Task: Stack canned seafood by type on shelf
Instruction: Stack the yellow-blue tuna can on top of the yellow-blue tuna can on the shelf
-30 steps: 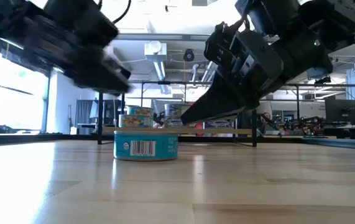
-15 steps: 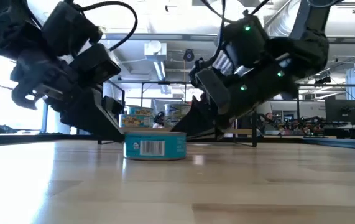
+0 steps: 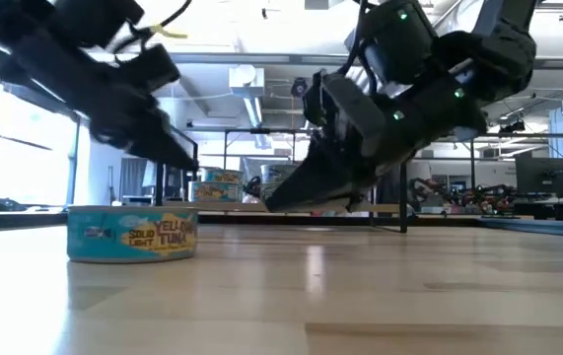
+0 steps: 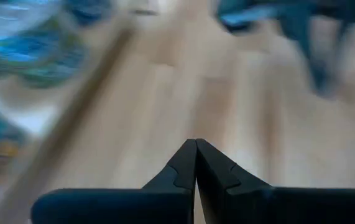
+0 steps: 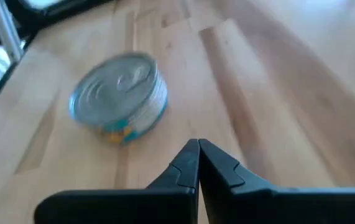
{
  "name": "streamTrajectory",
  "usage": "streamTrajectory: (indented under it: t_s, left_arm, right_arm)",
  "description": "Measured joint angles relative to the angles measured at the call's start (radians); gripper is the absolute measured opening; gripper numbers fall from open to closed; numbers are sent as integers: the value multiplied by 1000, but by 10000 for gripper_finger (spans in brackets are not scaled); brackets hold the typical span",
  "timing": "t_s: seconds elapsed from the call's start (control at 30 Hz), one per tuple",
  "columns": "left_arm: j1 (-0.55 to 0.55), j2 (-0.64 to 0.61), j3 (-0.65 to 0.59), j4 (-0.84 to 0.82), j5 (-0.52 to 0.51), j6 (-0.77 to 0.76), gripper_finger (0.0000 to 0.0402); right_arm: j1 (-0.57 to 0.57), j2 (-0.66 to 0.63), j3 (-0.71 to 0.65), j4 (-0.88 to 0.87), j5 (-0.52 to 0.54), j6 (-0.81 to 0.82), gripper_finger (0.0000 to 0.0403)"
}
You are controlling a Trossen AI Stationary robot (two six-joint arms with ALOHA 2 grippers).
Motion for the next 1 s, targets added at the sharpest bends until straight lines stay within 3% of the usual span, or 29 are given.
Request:
streamTrajectory:
  t_s: [0.2, 0.27, 0.37, 0.43, 0.57, 0.83, 1.0]
  left_arm:
    - [-120, -87, -1, -126, 292, 38, 0]
    - [-205, -68, -1, -106, 252, 84, 0]
    - [-318, -25, -1, -79, 101, 149, 1]
    - [-358, 5, -1, -43, 69, 147, 7]
    - [-395, 45, -1, -21, 146, 150, 43]
    - [-405, 189, 2, 133, 156, 283, 135]
    - [-398, 268, 8, 169, 167, 300, 135]
  right_arm:
    - [24, 1, -2, -9, 48, -33, 0]
    - [30, 1, -2, -13, 91, -37, 0]
    - [29, 1, -2, -13, 144, -50, 0]
    - [27, 1, -2, -13, 163, -52, 0]
    - [29, 1, -2, -14, 163, -53, 0]
    - [28, 1, -2, -16, 164, -74, 0]
    - [28, 1, -2, -16, 163, -72, 0]
